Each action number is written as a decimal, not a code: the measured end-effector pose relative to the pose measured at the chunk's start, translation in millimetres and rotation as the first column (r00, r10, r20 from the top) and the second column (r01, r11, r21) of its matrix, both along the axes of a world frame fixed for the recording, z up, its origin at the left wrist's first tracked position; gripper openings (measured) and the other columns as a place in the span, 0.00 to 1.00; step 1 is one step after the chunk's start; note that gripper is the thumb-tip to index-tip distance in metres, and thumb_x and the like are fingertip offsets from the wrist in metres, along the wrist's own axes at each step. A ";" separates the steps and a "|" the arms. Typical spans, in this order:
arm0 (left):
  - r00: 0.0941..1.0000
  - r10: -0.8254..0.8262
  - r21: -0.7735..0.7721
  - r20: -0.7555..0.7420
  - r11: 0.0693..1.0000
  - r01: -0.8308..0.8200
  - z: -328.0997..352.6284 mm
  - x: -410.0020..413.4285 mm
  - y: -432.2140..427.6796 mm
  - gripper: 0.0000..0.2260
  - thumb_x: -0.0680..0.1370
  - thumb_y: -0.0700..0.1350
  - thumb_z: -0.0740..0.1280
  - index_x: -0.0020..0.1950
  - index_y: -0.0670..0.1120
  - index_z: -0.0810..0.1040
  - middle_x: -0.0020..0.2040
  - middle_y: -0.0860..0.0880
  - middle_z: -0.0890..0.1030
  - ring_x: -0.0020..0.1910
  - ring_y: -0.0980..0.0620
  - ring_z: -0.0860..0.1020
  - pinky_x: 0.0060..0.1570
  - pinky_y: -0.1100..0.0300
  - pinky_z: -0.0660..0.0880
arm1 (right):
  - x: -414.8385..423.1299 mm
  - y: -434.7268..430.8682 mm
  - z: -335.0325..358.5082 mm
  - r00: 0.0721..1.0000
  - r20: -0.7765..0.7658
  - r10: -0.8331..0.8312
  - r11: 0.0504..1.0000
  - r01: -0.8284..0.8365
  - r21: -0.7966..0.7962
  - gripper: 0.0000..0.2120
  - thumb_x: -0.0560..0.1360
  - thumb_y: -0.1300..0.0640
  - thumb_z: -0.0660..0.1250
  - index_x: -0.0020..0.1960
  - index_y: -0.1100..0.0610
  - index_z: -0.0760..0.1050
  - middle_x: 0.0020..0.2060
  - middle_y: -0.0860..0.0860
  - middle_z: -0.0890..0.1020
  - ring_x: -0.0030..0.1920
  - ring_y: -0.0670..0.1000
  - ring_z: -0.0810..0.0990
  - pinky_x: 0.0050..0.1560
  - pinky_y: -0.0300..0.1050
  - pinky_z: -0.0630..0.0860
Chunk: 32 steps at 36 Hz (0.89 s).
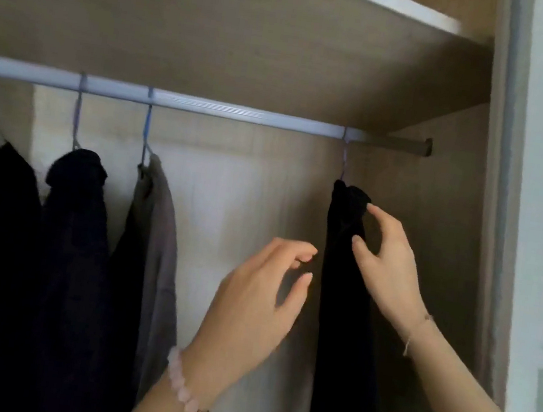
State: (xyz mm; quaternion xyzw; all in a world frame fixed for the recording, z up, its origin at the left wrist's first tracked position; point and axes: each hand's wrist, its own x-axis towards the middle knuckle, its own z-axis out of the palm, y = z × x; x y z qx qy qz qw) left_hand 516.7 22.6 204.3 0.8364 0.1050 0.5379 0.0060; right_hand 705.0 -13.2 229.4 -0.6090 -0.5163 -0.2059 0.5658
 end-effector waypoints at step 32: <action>0.823 0.365 -0.787 0.435 0.599 0.150 113.0 -82.7 95.8 0.11 0.74 0.28 0.58 0.51 0.34 0.77 0.49 0.39 0.78 0.50 0.43 0.75 0.60 0.51 0.72 | 42.5 73.1 75.5 0.661 -0.680 0.318 0.894 -0.448 -0.017 0.24 0.72 0.72 0.60 0.68 0.63 0.68 0.49 0.60 0.75 0.49 0.60 0.74 0.34 0.43 0.69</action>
